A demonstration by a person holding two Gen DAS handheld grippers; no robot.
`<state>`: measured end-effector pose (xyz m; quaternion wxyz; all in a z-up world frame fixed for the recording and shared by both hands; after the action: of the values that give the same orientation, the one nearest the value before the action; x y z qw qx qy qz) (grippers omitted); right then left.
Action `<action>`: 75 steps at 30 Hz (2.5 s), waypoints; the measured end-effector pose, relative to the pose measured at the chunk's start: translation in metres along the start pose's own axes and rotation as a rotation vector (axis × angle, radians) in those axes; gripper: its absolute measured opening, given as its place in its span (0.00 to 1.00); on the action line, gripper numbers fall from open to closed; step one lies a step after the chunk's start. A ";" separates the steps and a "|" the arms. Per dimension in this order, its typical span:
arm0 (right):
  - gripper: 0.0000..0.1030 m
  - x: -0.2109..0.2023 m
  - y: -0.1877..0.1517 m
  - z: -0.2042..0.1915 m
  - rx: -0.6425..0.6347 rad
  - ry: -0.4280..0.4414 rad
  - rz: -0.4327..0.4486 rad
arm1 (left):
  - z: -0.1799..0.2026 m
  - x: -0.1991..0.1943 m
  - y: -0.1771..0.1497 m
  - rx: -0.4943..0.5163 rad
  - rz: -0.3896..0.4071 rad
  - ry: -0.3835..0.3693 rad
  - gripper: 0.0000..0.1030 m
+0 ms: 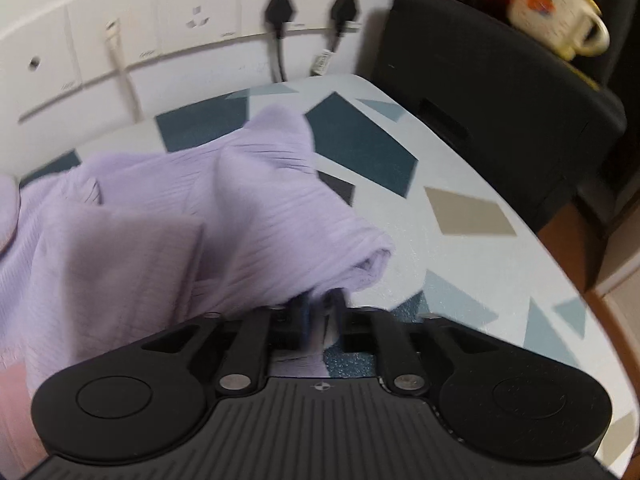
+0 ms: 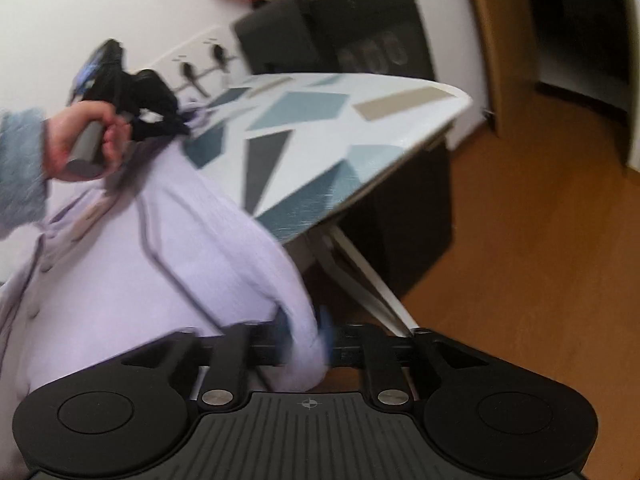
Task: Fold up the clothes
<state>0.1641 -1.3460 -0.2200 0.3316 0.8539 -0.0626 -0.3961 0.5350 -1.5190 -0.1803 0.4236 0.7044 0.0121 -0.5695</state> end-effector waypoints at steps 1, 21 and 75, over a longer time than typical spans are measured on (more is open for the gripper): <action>0.45 -0.007 0.007 0.001 0.007 -0.004 0.015 | 0.005 -0.006 -0.001 0.017 0.005 -0.015 0.64; 0.96 -0.054 0.185 -0.094 -0.291 0.132 0.161 | -0.163 -0.169 -0.183 -0.225 0.009 0.082 0.87; 0.99 0.267 0.260 -0.196 -0.636 0.514 -0.253 | -0.166 -0.100 -0.059 -0.295 0.148 0.473 0.09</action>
<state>0.5262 -1.5445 -0.1380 0.5321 0.7810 0.2525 -0.2077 0.6015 -1.3333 -0.1343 0.5473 0.7474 0.1417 -0.3489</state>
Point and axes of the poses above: each gripper's, at about its wrist camera, not at the fingertips, and x roughly the way its jaws point, z to its right, y to its top, the point moved 10 cm from there along x, roughly the way its jaws point, and after that the axes turned 7 degrees about y, right-handed, at the moved point
